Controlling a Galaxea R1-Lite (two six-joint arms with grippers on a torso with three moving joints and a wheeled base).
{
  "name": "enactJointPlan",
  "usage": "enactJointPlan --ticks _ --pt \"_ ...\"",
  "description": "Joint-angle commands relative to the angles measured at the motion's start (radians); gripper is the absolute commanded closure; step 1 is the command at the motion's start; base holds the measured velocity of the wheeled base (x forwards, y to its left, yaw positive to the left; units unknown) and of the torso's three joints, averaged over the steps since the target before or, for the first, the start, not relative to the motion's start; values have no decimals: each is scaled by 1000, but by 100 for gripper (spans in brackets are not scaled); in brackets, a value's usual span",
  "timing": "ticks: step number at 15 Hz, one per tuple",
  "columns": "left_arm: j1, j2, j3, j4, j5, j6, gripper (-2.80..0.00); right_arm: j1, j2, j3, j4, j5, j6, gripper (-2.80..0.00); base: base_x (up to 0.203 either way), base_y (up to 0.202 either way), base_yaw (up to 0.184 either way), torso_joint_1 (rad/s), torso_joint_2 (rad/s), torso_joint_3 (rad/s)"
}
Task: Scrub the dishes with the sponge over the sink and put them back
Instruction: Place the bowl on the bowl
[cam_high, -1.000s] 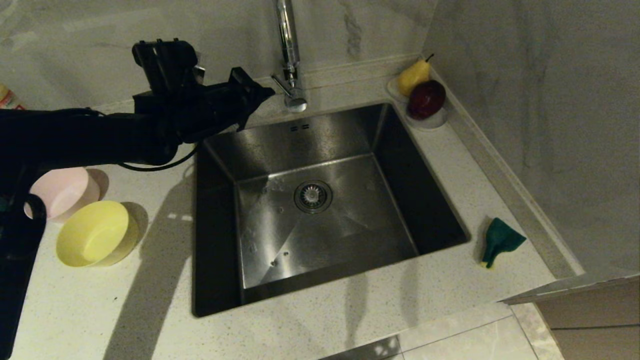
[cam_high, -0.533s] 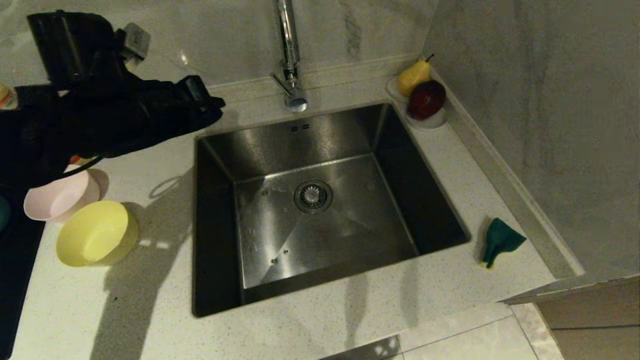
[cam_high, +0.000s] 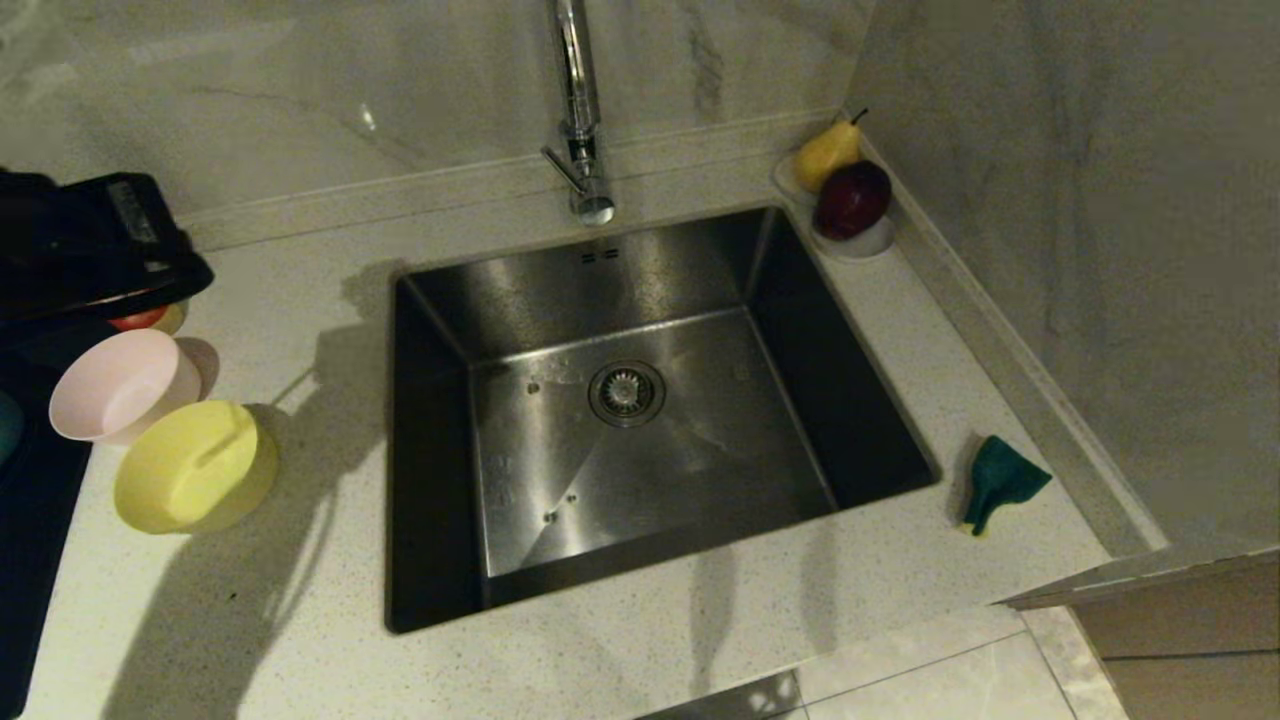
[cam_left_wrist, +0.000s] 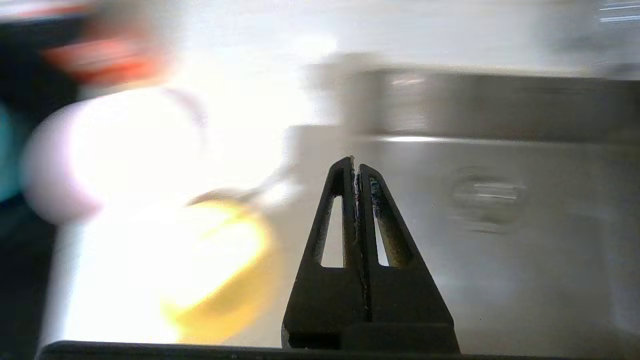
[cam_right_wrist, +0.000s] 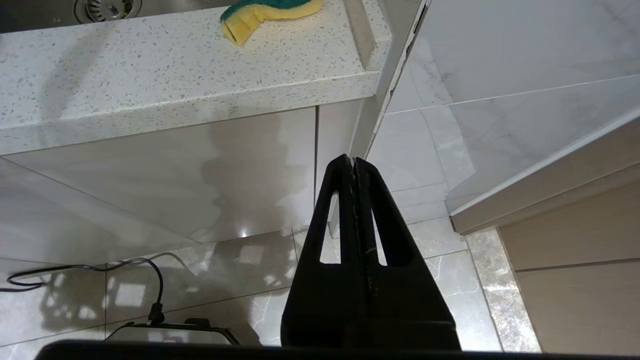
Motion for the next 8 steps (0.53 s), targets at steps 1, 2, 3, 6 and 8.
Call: enactJointPlan --ticks 1,2,3,6,8 --pt "72 -51 -3 52 112 -2 0 0 1 0 0 1 -1 0 0 0 0 0 0 0" --pt "116 -47 -9 63 118 -3 0 0 0 0 0 1 -1 0 0 0 0 0 0 0" --pt "160 -30 -20 76 120 -4 0 0 0 0 0 1 -1 0 0 0 0 0 0 0" --pt "272 65 -35 106 103 -11 0 0 1 0 0 1 -1 0 0 0 0 0 0 0" --pt "387 133 -44 110 9 -18 0 0 1 0 0 0 1 0 0 0 0 0 0 0"
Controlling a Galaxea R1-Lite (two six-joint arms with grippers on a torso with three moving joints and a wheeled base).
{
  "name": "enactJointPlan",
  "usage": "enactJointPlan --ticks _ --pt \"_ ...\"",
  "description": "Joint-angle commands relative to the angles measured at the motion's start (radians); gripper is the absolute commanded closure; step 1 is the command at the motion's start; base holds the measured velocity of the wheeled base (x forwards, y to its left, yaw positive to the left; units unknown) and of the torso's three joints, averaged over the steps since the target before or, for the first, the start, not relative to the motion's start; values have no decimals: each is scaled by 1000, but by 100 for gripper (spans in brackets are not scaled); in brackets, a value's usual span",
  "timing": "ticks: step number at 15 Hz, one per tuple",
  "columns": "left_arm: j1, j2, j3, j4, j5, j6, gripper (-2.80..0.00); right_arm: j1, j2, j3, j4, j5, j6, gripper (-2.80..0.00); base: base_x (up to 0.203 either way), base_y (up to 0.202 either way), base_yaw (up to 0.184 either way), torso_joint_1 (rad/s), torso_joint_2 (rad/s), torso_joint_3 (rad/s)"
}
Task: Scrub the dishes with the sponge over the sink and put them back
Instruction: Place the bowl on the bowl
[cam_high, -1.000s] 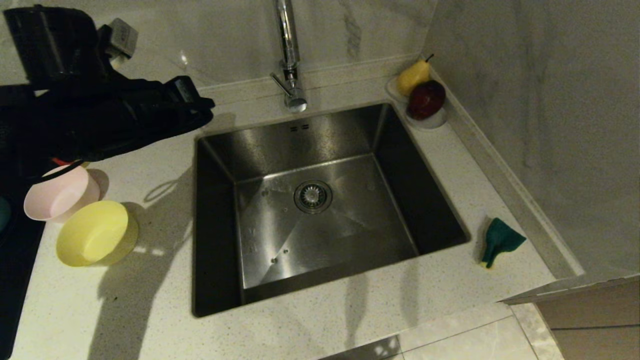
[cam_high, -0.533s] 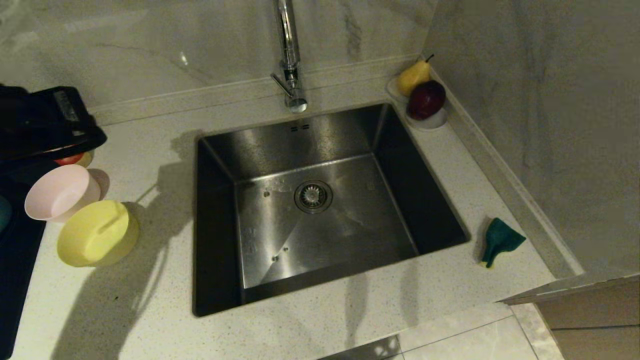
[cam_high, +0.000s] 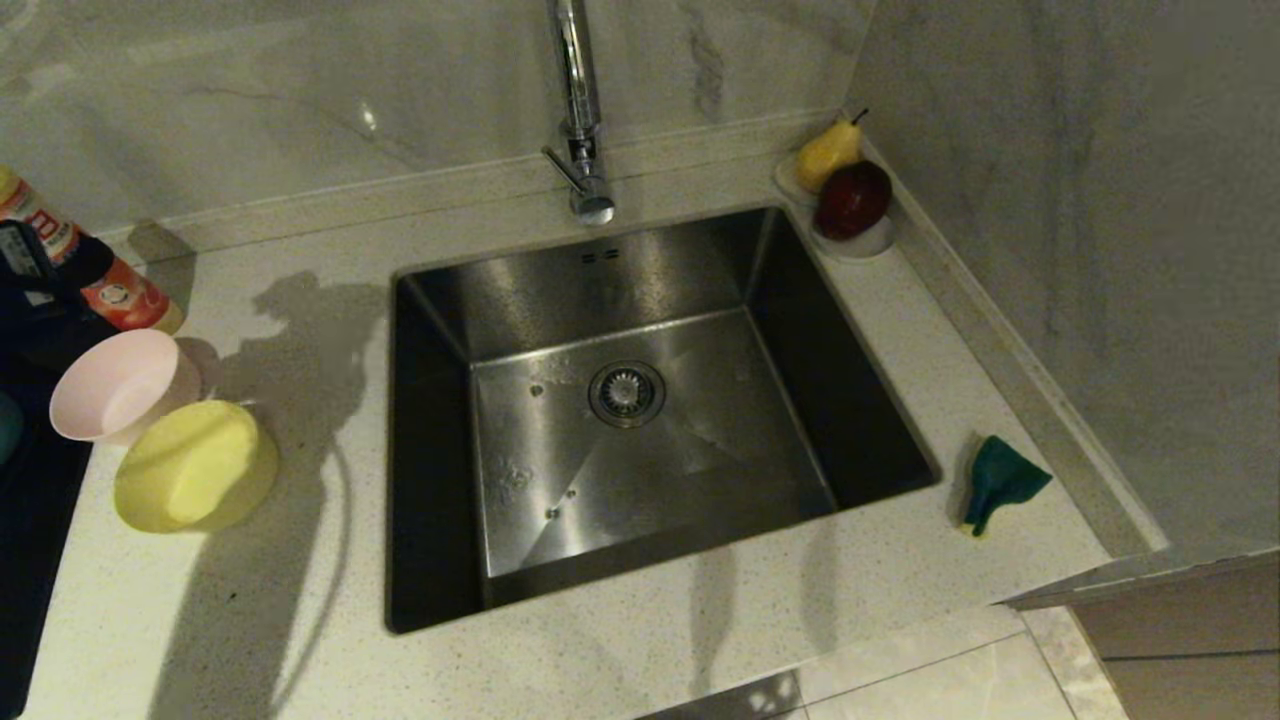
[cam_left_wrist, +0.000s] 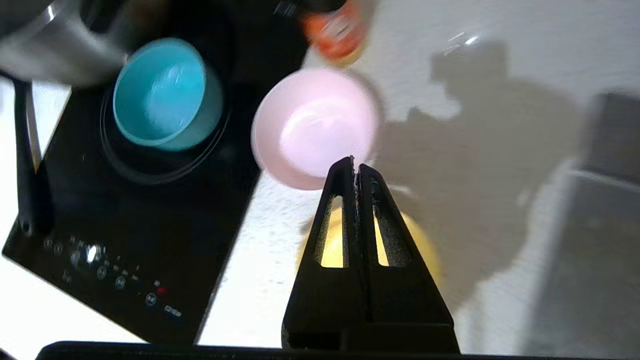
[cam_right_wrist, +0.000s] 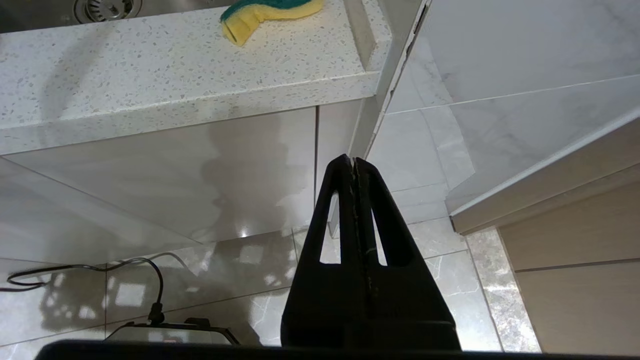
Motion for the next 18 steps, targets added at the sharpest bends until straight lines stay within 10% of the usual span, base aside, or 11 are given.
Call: enactJointPlan --ticks 1,2,3,6,18 --pt "132 130 -21 4 -85 -8 0 0 0 0 0 -1 0 0 0 0 0 0 0 0" --pt "187 184 -39 9 -118 -17 0 0 1 0 0 1 0 0 0 0 0 0 0 0" --pt "244 230 -59 21 -153 -32 -280 0 0 0 0 0 0 0 0 0 0 0 0 0" --pt "338 290 -100 78 -317 -108 -280 0 0 0 0 -1 0 0 0 0 0 0 0 0" --pt "490 422 -120 110 -482 -252 -280 0 1 0 0 0 0 0 0 0 0 0 0 0"
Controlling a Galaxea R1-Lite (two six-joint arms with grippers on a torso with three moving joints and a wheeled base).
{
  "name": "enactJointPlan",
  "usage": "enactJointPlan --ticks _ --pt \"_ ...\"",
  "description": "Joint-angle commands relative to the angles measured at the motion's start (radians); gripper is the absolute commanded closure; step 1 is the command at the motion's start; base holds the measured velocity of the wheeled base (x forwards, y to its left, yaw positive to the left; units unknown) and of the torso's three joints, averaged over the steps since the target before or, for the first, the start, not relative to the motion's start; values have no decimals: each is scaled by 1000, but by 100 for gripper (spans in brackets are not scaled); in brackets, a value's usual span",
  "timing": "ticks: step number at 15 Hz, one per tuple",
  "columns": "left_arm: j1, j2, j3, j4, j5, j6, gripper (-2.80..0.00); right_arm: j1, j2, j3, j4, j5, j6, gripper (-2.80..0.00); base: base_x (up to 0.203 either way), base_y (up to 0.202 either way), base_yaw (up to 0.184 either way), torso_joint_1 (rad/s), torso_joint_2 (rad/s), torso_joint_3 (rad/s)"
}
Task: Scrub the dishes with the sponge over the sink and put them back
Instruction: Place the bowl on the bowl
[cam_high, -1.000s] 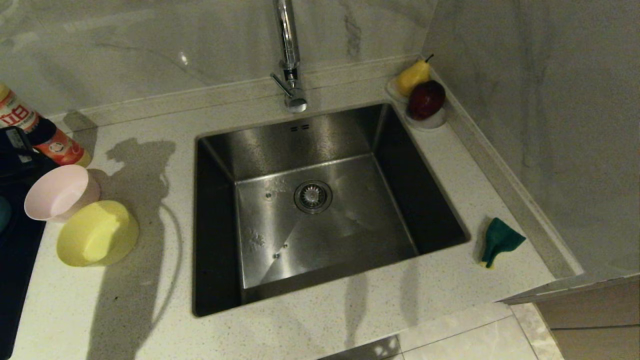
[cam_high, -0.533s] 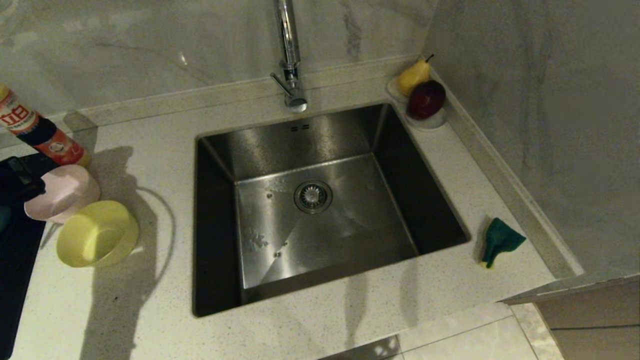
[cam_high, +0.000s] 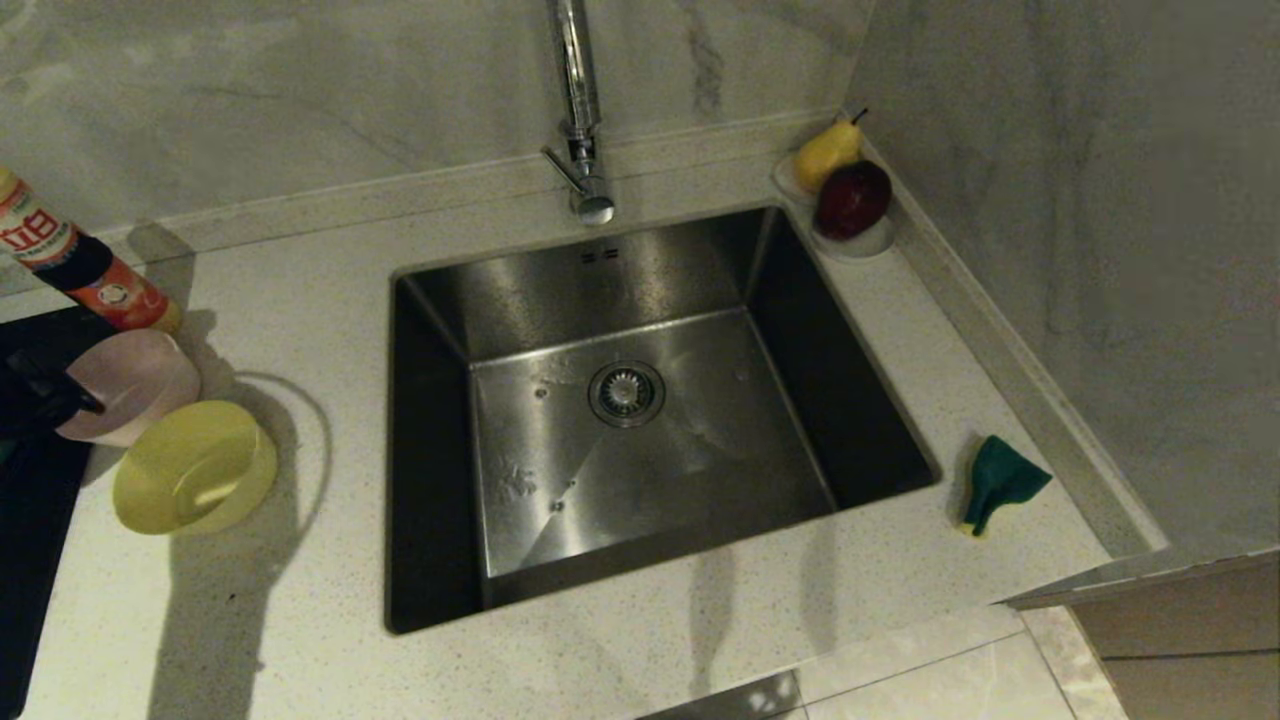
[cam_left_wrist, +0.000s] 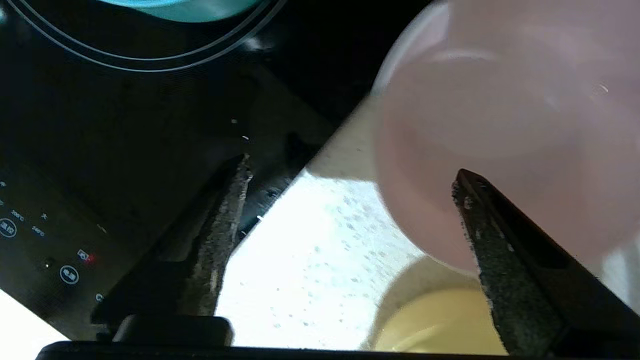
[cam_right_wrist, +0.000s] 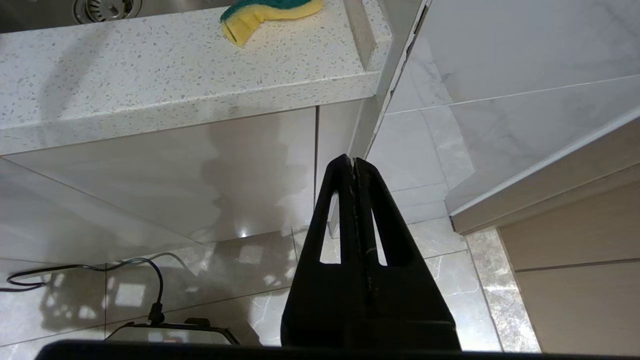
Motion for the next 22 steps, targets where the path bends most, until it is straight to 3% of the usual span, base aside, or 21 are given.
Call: enactJointPlan --ticks 1,7,13,14,22 --pt "27 29 -2 2 -19 -5 -280 0 0 0 0 1 -1 0 0 0 0 0 0 0" --pt "54 64 -6 3 -86 -40 -280 0 0 0 0 0 -1 0 0 0 0 0 0 0" --pt "55 78 -13 2 -108 -43 -280 0 0 0 0 1 -1 0 0 0 0 0 0 0" --pt "55 78 -17 5 -108 -42 0 0 0 0 0 0 -1 0 0 0 0 0 0 0" --pt "56 95 -35 4 -106 -43 0 0 1 0 0 1 -1 0 0 0 0 0 0 0"
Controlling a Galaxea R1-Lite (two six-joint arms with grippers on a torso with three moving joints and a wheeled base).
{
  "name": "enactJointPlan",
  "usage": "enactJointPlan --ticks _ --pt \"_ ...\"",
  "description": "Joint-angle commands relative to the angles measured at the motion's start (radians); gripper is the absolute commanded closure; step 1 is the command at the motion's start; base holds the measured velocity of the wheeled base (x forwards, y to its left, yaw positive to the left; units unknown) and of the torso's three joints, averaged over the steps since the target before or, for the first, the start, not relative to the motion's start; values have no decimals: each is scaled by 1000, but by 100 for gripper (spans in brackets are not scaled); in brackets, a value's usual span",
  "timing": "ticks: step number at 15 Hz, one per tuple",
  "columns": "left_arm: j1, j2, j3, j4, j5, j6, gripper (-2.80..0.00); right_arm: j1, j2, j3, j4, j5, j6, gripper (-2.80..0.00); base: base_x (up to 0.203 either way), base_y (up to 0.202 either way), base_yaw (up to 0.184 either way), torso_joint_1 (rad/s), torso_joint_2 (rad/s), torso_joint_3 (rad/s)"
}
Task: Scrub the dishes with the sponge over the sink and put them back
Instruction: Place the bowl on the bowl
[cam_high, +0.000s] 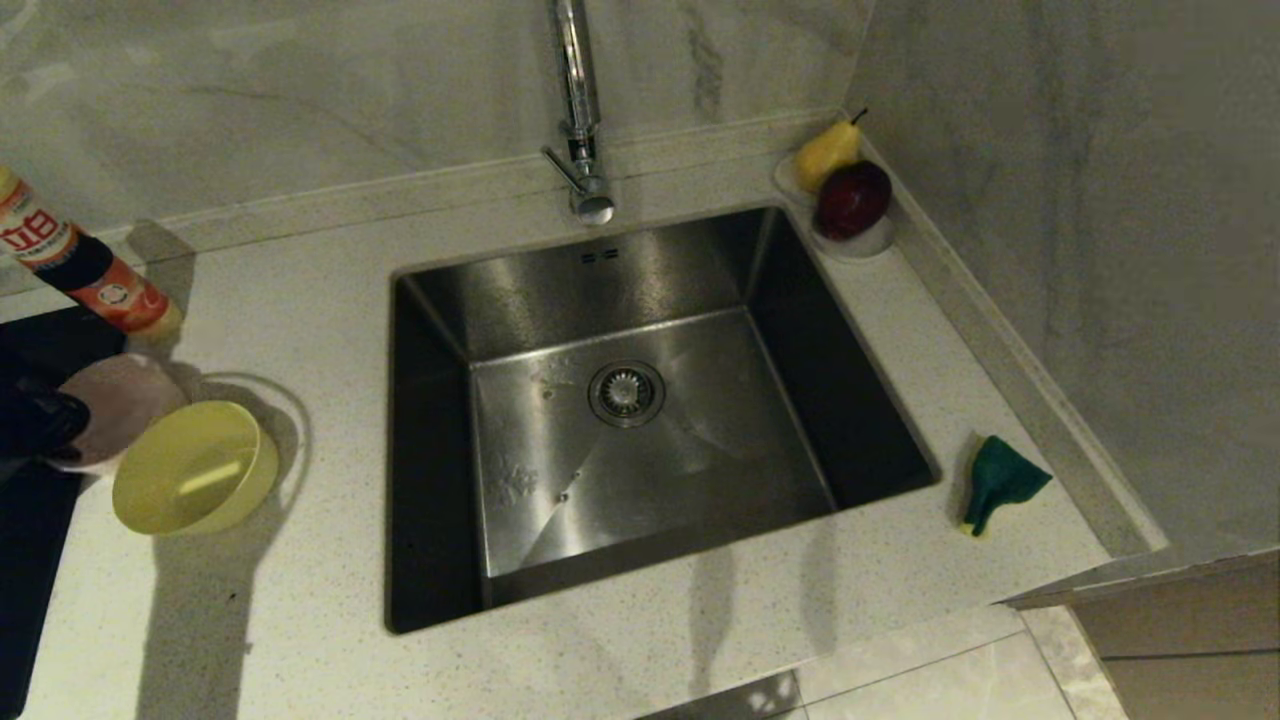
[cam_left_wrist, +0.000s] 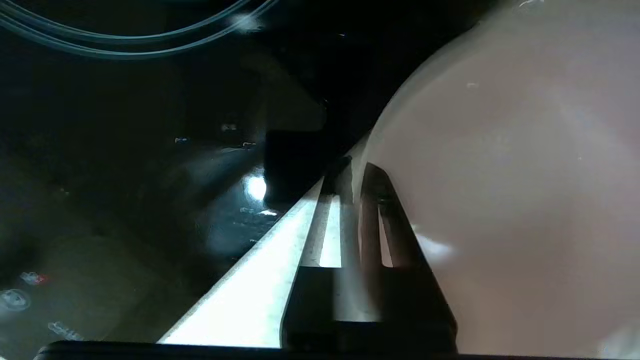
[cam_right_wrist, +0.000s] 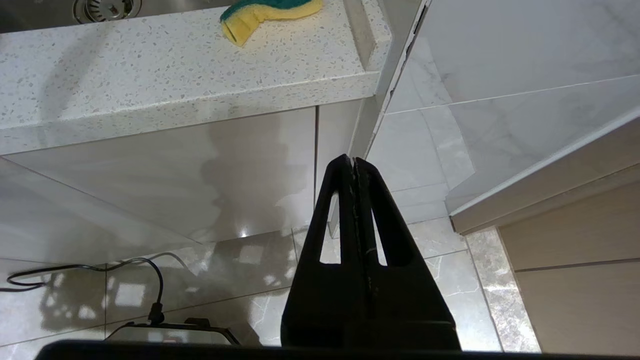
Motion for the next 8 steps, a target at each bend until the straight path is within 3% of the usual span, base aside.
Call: enactJointPlan --ticks 1,8 --pt "5 4 -36 19 2 -6 0 0 1 0 0 -1 0 0 0 0 0 0 0 0" --pt "40 -104 -187 150 3 -7 0 0 0 0 0 -1 0 0 0 0 0 0 0 0"
